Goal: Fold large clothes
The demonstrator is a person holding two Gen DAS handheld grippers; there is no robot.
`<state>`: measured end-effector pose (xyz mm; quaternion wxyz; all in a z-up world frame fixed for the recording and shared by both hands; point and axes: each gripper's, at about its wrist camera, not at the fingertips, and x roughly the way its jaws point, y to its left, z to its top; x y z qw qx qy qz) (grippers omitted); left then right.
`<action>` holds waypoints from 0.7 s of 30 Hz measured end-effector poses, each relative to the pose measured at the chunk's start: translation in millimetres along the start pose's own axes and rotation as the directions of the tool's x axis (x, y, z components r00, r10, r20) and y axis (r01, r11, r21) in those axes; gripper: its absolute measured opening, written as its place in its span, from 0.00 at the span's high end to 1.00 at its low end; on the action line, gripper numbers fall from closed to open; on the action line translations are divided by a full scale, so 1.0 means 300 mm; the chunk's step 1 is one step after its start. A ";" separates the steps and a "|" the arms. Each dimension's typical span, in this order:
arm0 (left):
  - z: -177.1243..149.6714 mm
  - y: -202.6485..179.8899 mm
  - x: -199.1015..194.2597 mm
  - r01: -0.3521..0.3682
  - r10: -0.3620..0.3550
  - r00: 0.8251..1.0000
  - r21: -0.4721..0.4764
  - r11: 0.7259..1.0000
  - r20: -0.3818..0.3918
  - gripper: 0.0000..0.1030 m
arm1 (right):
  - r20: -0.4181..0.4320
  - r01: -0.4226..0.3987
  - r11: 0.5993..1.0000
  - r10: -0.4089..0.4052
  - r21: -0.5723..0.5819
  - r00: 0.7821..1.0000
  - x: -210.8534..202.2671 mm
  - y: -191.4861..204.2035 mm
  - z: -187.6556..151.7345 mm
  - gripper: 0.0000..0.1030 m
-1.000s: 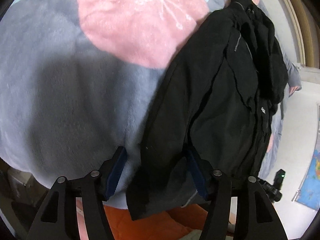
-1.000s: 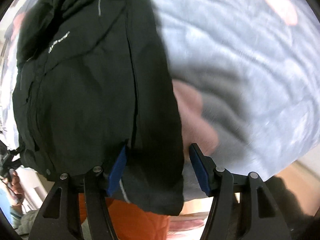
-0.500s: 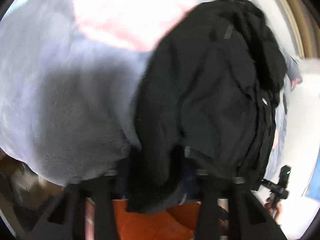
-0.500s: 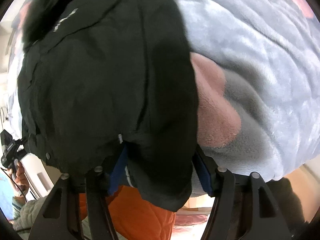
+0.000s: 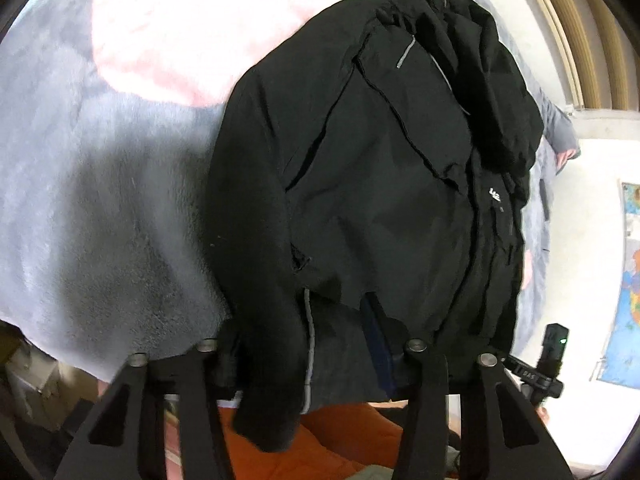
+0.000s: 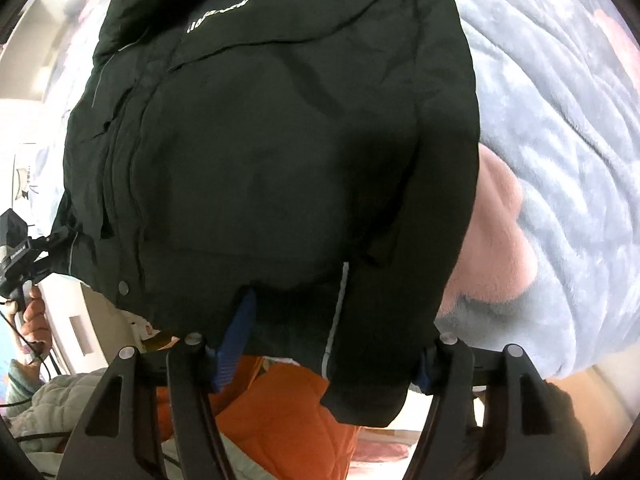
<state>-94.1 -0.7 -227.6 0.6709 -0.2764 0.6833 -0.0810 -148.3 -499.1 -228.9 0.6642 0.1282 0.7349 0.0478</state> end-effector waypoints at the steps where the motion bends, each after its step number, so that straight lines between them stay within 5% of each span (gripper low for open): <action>1: 0.003 -0.012 -0.008 -0.029 0.029 0.999 0.010 1.000 0.013 0.88 | 0.003 0.022 1.000 -0.022 0.009 1.000 0.003 0.000 -0.001 0.51; 2: 0.003 -0.025 -0.012 -0.034 0.034 0.999 0.008 0.999 0.023 0.88 | 0.007 0.048 0.999 -0.048 0.010 0.999 -0.005 -0.005 0.004 0.70; 4: 0.029 -0.032 -0.067 0.049 -0.048 0.996 -0.016 0.999 0.069 0.90 | 0.037 0.054 0.998 -0.054 0.023 0.998 -0.051 -0.016 0.014 0.83; 13: 0.185 -0.257 -0.267 0.218 -0.235 0.951 0.101 0.971 0.200 0.90 | 0.223 -0.085 0.996 0.083 0.001 0.971 -0.380 0.010 0.097 0.86; 21: 0.489 -0.404 -0.449 0.260 -0.313 0.888 0.193 0.946 0.338 0.89 | 0.415 -0.179 0.983 0.174 -0.027 0.893 -0.665 0.037 0.342 0.86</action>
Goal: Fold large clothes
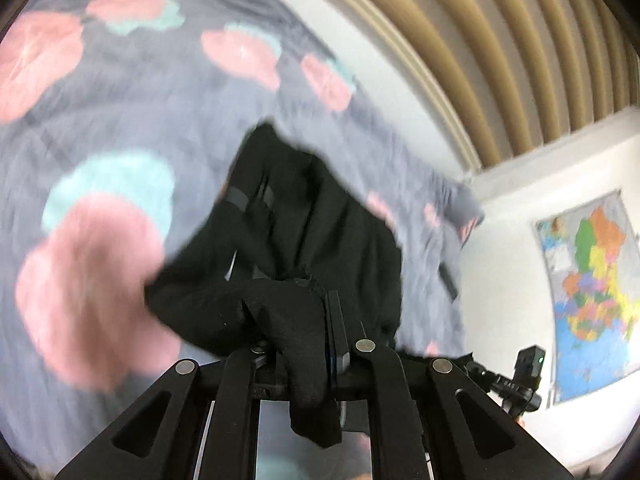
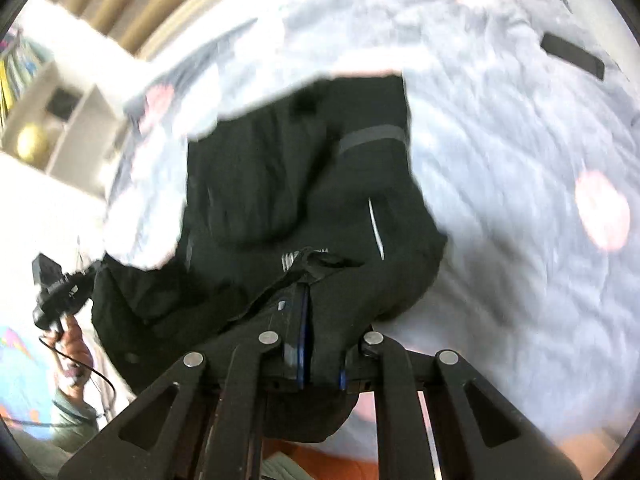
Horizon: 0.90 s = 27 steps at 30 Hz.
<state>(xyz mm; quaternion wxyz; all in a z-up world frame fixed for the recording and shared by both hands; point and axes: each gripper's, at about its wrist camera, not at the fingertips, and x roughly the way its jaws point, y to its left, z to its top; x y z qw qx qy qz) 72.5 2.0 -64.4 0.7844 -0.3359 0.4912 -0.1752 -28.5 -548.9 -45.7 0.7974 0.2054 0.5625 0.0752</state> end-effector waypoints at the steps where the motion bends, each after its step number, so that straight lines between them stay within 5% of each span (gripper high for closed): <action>1: 0.066 -0.017 0.011 0.005 -0.005 1.000 0.002 1.000 0.027 0.89 | 0.024 -0.005 1.000 0.005 0.006 1.000 -0.005 0.003 0.059 0.86; 8: 0.373 -0.135 0.171 -0.056 0.052 0.992 0.035 0.998 0.112 0.87 | 0.133 0.018 1.000 -0.020 0.020 0.991 0.015 0.026 0.466 0.84; 14: 0.531 -0.079 0.560 -0.256 0.255 0.966 0.039 0.966 0.033 0.85 | 0.042 0.044 0.985 -0.051 0.167 0.998 0.305 -0.055 0.718 0.80; 19: 0.540 0.087 0.855 -0.361 0.358 0.927 -0.011 0.932 -0.117 0.83 | -0.090 0.126 0.964 -0.108 0.234 0.990 0.616 -0.153 0.787 0.77; 27: 0.536 0.153 0.919 -0.317 0.313 0.932 0.007 0.948 -0.184 0.82 | -0.194 0.144 0.963 -0.100 0.230 0.976 0.856 -0.206 0.809 0.75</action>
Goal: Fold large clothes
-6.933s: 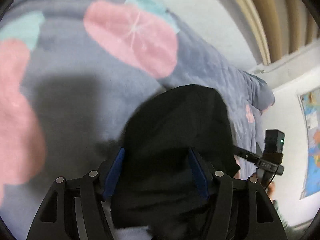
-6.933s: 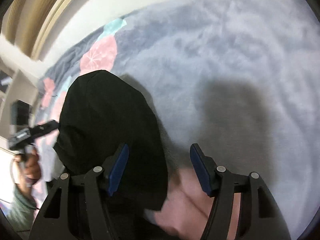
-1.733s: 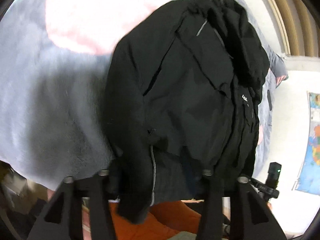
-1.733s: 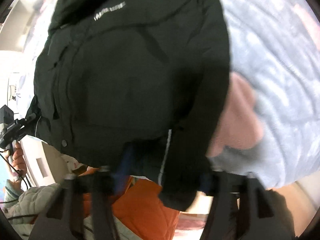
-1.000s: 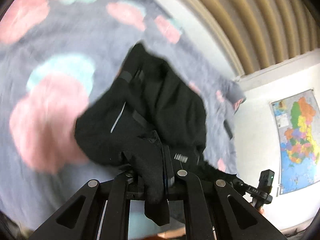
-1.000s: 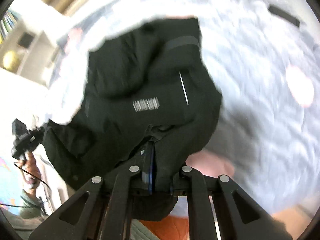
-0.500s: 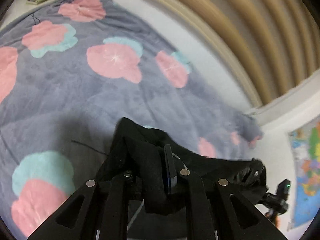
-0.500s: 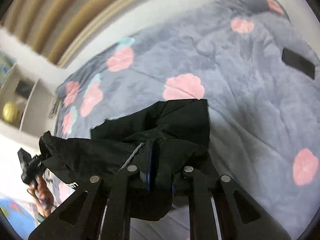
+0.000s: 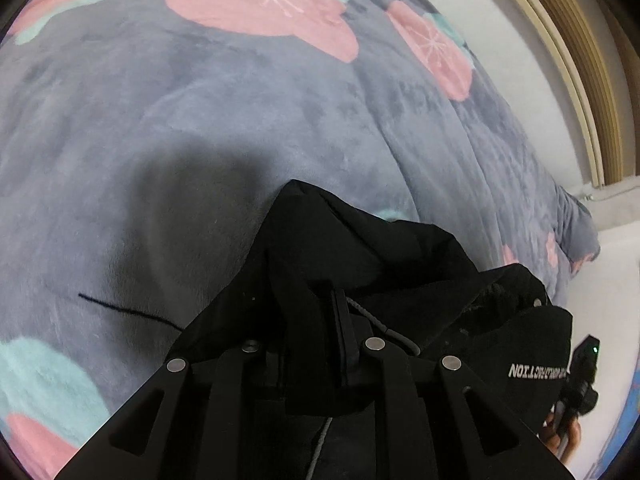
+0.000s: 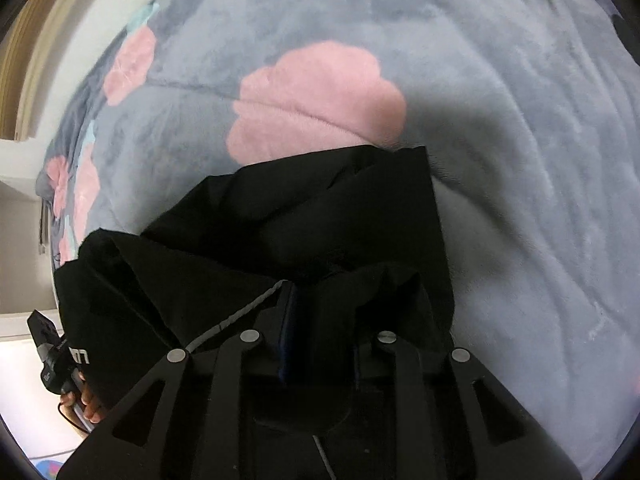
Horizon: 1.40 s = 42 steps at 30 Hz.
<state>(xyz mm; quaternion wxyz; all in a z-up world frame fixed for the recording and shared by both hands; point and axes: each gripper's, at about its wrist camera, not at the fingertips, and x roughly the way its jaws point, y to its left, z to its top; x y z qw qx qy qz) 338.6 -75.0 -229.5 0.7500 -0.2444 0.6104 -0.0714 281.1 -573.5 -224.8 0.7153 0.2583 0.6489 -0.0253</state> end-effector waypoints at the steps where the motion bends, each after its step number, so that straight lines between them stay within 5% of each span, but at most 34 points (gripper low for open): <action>1: 0.002 0.002 -0.003 0.006 -0.006 1.000 0.007 1.000 -0.007 0.82 | -0.004 0.001 1.000 -0.001 -0.004 1.000 0.003 0.000 0.002 0.75; 6: -0.004 -0.022 -0.103 0.025 -0.022 0.999 0.091 0.996 -0.031 0.79 | -0.002 0.015 0.999 -0.015 -0.043 1.000 -0.060 0.007 -0.005 0.75; 9: -0.015 -0.028 -0.189 0.091 -0.080 0.994 0.139 0.986 -0.079 0.64 | 0.016 -0.007 0.998 0.008 -0.063 1.000 -0.168 0.004 -0.019 0.69; 12: -0.034 -0.027 -0.287 0.145 -0.123 0.983 0.164 0.976 -0.135 0.32 | 0.026 -0.069 0.996 0.071 -0.060 0.997 -0.275 -0.014 -0.033 0.56; 15: -0.057 -0.021 -0.401 0.160 -0.140 0.984 0.198 0.967 -0.111 0.31 | 0.059 -0.044 0.997 0.048 -0.067 0.997 -0.378 -0.018 -0.045 0.27; 17: -0.073 -0.009 -0.467 0.189 -0.175 0.981 0.196 0.962 -0.087 0.31 | 0.093 -0.028 0.995 0.037 -0.095 0.995 -0.455 -0.011 -0.058 0.23; 20: -0.093 0.001 -0.524 0.142 -0.142 0.990 0.223 0.964 -0.016 0.25 | 0.135 0.007 0.987 0.015 -0.161 0.991 -0.521 0.022 -0.082 0.19; 27: -0.064 -0.004 -0.390 0.008 -0.013 1.000 0.237 0.972 0.017 0.25 | 0.176 0.140 0.952 -0.094 -0.272 0.980 -0.405 0.085 -0.110 0.16; 32: -0.029 -0.041 -0.276 -0.119 0.119 0.993 0.387 0.915 0.024 0.25 | 0.226 0.257 0.888 -0.181 -0.381 0.957 -0.293 0.112 -0.105 0.16; 42: 0.103 -0.040 -0.086 0.024 0.026 0.993 0.423 0.906 -0.113 0.25 | 0.200 0.170 0.865 -0.083 -0.472 0.976 -0.186 0.092 0.006 0.16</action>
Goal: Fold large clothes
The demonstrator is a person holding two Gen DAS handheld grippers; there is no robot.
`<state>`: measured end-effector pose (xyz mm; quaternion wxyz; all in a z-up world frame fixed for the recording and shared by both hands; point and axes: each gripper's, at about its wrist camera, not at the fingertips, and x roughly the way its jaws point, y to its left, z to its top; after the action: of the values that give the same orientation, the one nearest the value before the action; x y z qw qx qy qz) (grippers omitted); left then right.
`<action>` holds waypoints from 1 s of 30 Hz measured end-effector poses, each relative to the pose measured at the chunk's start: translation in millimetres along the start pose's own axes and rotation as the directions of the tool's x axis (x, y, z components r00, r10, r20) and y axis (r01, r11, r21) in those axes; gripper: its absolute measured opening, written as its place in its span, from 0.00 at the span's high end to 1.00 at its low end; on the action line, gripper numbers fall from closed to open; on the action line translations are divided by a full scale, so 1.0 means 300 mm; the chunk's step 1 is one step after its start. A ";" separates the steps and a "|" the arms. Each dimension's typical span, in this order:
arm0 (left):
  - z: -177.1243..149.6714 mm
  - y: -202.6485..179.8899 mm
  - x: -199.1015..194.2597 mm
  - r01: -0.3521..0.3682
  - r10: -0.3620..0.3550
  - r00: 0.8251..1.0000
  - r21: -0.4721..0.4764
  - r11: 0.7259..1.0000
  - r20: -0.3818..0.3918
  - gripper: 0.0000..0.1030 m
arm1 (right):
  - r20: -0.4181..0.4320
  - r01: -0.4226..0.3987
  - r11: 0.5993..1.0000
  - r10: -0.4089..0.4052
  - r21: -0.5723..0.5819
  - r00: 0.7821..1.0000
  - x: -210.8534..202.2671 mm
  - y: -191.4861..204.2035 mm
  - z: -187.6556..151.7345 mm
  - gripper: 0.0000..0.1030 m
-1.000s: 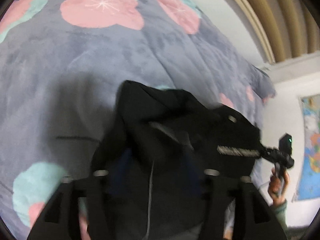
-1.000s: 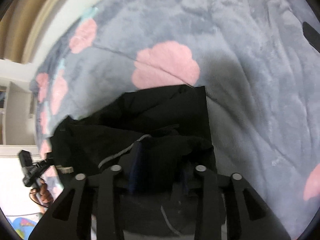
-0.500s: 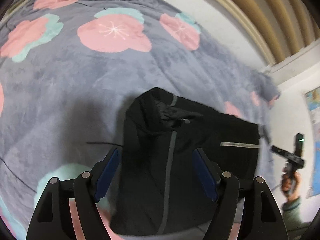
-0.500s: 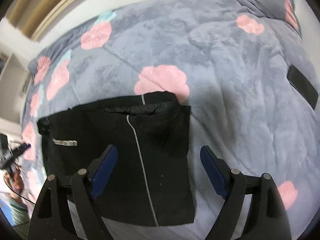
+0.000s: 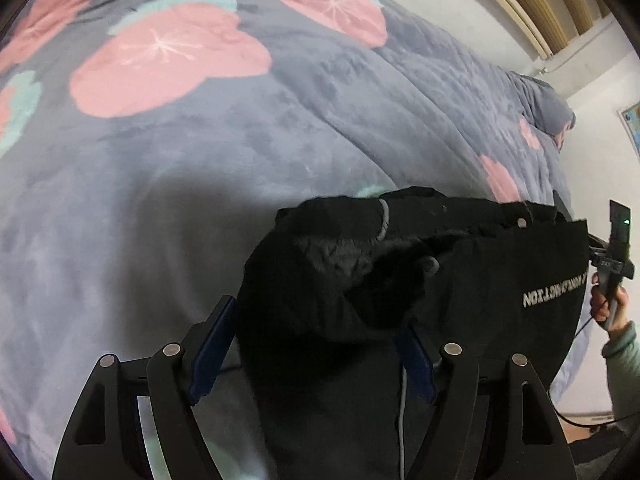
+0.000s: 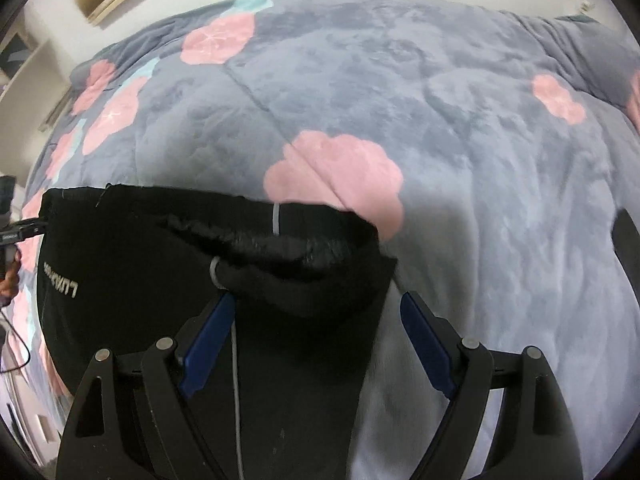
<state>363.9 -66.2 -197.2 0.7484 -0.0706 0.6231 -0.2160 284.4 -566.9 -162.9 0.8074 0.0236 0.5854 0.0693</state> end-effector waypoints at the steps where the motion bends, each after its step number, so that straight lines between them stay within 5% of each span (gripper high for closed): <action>1: 0.006 0.003 0.013 0.017 -0.017 1.000 -0.007 1.000 -0.005 0.25 | -0.005 -0.011 1.000 0.011 -0.003 1.000 0.021 -0.006 0.014 0.16; 3: 0.015 0.008 0.035 0.057 -0.057 0.998 -0.028 0.998 0.004 0.27 | -0.021 -0.053 0.999 0.053 -0.002 0.998 0.057 -0.013 0.035 0.16; 6: 0.019 0.009 0.045 0.072 -0.071 0.997 -0.060 0.996 0.027 0.57 | -0.045 -0.105 0.994 0.106 0.010 0.993 0.112 -0.018 0.056 0.18; 8: 0.010 -0.010 0.027 0.053 -0.050 0.997 -0.052 0.997 0.060 0.73 | -0.027 -0.093 0.996 0.093 0.009 0.995 0.115 -0.007 0.058 0.51; 10: -0.012 -0.046 -0.016 0.024 -0.020 0.994 -0.033 0.999 0.107 0.83 | -0.005 -0.062 0.998 0.062 0.000 0.998 0.100 0.006 0.048 0.73; 17: -0.037 -0.077 -0.214 0.067 -0.043 0.962 -0.079 0.995 0.271 0.87 | 0.124 0.075 0.997 -0.071 -0.027 0.990 -0.063 0.062 0.011 0.84; 21: 0.035 -0.101 -0.328 0.134 -0.090 0.923 -0.093 0.987 0.375 0.87 | 0.235 0.175 0.985 -0.171 0.002 0.957 -0.222 0.073 0.064 0.87; 23: 0.086 -0.117 -0.329 0.110 -0.064 0.917 -0.096 0.989 0.394 0.87 | 0.263 0.221 0.975 -0.214 0.003 0.941 -0.256 0.080 0.113 0.89; 26: 0.156 -0.095 -0.206 -0.001 0.052 0.945 -0.157 0.988 0.323 0.87 | 0.257 0.233 0.972 -0.232 0.024 0.938 -0.220 0.074 0.172 0.89; 28: 0.177 -0.042 -0.030 -0.097 0.136 0.974 -0.213 0.972 0.180 0.87 | 0.197 0.233 0.972 -0.237 0.043 0.951 -0.122 0.057 0.206 0.89; 30: 0.161 -0.003 0.093 -0.127 0.154 0.983 -0.246 0.961 0.096 0.85 | 0.124 0.237 0.970 -0.242 0.051 0.962 -0.008 0.044 0.215 0.90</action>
<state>413.9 -86.5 -211.7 0.7822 -0.1279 0.6043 -0.0814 343.7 -551.4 -138.8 0.8454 -0.0285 0.5318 -0.0409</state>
